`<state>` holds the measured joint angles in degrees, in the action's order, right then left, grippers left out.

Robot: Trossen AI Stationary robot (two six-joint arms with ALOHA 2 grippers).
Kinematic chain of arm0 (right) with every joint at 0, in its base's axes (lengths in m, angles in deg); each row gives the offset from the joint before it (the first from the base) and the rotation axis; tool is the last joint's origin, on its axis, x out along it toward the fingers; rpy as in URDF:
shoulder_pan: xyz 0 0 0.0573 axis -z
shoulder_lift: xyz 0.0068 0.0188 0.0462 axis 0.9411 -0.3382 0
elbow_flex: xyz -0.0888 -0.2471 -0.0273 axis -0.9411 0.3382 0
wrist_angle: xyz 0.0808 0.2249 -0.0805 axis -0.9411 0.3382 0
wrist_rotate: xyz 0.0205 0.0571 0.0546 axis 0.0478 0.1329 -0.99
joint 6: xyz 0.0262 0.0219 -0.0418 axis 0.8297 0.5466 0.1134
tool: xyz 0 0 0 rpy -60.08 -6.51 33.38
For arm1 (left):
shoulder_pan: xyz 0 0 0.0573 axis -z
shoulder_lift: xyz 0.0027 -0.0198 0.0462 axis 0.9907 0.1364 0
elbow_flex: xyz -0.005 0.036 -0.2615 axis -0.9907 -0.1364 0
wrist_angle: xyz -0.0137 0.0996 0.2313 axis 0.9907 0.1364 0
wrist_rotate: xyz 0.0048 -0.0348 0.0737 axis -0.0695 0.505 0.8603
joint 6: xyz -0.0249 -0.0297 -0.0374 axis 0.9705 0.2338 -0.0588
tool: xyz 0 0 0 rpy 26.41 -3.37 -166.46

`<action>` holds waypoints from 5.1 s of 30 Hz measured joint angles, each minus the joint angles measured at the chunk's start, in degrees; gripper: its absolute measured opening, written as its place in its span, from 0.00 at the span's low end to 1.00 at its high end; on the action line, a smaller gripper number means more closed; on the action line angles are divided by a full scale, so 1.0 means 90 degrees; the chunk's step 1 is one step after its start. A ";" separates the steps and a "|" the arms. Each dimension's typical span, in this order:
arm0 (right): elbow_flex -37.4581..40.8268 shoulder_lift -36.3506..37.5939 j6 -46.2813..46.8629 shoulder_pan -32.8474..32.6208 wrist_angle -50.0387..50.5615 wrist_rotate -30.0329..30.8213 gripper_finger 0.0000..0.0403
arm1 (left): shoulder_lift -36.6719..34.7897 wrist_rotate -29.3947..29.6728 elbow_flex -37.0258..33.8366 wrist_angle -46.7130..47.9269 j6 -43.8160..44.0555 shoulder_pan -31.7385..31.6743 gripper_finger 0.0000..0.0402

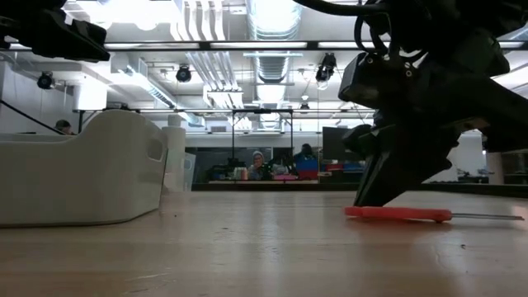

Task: Pick & Place Paint Supplies
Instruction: Put the orange scissors into the gray bin, then return to Home Position

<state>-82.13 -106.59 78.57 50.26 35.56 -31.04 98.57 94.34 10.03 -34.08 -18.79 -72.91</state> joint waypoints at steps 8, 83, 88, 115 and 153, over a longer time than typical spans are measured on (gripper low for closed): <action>-0.0144 0.0114 0.0228 0.0000 -0.0018 0.0002 0.03 | 0.0000 0.0000 0.0000 0.0000 0.0000 -0.0002 0.13; -0.7249 -0.4040 -0.1886 0.1015 0.0505 -0.0275 0.03 | 0.0068 0.0000 0.0000 0.0000 0.0000 -0.0002 0.13; -0.7244 -0.4038 -0.1886 0.1013 0.0493 -0.0338 0.03 | 0.0068 0.0000 0.0000 0.0000 0.0000 -0.0002 0.13; -0.7236 -0.3555 -0.2032 0.0932 0.0280 -0.1336 0.33 | 0.0067 -0.0001 0.0000 0.0001 0.0000 0.0001 0.13; 0.1160 0.3806 -0.2691 0.0765 -0.2844 0.0357 0.04 | 0.0066 0.0000 0.0000 0.0000 0.0000 -0.0002 0.13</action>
<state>-71.69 -72.33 54.35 57.15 9.96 -27.83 99.16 94.34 10.03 -34.08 -18.79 -72.93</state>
